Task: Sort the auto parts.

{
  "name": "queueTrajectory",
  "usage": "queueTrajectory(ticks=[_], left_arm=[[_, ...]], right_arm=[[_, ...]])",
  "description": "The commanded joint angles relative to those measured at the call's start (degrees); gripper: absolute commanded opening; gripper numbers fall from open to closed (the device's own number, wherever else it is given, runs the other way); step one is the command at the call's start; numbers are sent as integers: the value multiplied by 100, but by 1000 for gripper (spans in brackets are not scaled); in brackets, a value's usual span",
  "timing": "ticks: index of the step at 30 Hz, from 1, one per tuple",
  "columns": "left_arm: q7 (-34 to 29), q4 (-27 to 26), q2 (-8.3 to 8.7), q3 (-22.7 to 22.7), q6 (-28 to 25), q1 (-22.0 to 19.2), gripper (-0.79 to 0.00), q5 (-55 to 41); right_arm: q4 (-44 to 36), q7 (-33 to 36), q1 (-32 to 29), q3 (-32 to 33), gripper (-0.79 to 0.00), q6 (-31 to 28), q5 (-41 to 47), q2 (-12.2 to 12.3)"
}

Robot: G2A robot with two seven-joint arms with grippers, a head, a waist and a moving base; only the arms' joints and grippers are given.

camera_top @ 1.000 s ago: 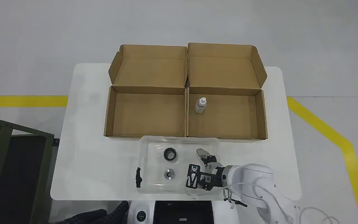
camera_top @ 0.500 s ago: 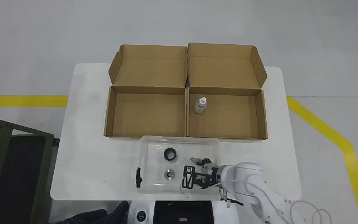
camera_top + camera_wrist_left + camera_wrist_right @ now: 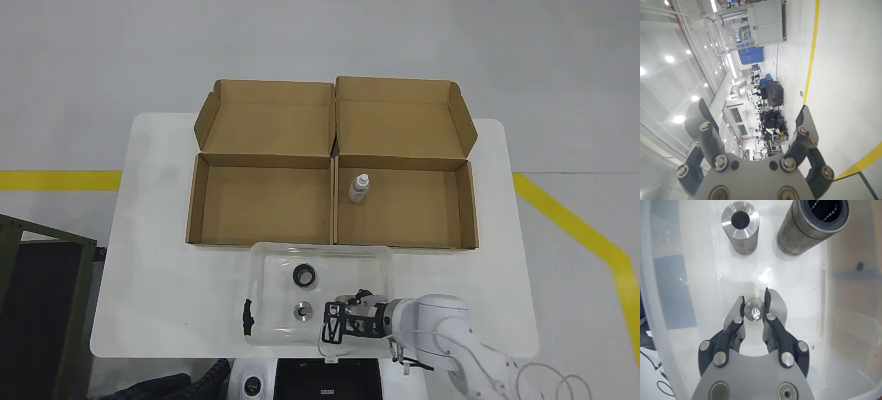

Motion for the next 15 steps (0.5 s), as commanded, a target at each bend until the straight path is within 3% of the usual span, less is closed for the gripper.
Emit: queueTrajectory(ticks=[1,15], left_arm=[[0,0,0,0,0,0,0,0],[0,0,0,0,0,0,0,0]], right_arm=[[-43,-70,-5,23,-785,22,38,6],[-244,-1168,-190,688,-785,155,939,104]])
